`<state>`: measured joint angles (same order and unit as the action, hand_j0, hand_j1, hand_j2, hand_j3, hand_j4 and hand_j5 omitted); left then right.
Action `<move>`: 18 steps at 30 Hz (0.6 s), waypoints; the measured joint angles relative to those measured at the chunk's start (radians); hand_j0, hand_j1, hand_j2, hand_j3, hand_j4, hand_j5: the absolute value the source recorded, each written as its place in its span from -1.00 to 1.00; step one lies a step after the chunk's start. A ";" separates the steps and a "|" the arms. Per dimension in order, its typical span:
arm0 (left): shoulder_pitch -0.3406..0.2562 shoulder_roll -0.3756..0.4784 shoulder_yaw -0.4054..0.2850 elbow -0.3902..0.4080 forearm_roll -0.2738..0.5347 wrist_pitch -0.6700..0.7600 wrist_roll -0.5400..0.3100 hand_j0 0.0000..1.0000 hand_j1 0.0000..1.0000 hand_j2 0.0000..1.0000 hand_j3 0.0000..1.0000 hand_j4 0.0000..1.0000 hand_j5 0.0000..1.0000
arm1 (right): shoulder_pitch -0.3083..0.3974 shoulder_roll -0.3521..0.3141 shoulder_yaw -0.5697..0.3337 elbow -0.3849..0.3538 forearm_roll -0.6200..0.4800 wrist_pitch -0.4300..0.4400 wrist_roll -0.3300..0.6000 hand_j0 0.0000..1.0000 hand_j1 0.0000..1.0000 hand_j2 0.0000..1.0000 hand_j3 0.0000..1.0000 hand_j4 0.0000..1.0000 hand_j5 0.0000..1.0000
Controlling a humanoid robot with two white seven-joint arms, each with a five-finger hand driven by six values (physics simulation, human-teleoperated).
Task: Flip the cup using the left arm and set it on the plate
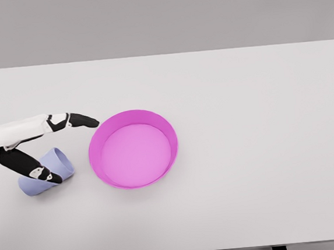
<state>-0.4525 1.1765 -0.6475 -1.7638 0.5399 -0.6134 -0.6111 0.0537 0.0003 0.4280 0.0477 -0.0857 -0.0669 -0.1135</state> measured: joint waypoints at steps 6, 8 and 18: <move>0.025 -0.015 0.000 0.000 -0.003 0.000 0.000 1.00 1.00 1.00 1.00 1.00 1.00 | 0.002 0.000 -0.003 0.001 0.000 0.001 0.000 1.00 1.00 1.00 1.00 1.00 1.00; 0.021 -0.017 0.005 0.000 -0.002 0.000 0.000 1.00 1.00 1.00 1.00 1.00 1.00 | 0.002 0.000 -0.003 0.001 0.000 0.000 0.000 1.00 1.00 1.00 1.00 1.00 1.00; 0.244 -0.011 0.160 0.000 -0.005 0.088 0.297 1.00 1.00 1.00 1.00 1.00 1.00 | 0.002 0.000 -0.003 0.001 0.000 0.001 0.000 1.00 1.00 1.00 1.00 1.00 1.00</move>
<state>-0.2086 1.1653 -0.4871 -1.7640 0.5352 -0.5256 -0.3137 0.0552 0.0002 0.4249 0.0490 -0.0857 -0.0661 -0.1136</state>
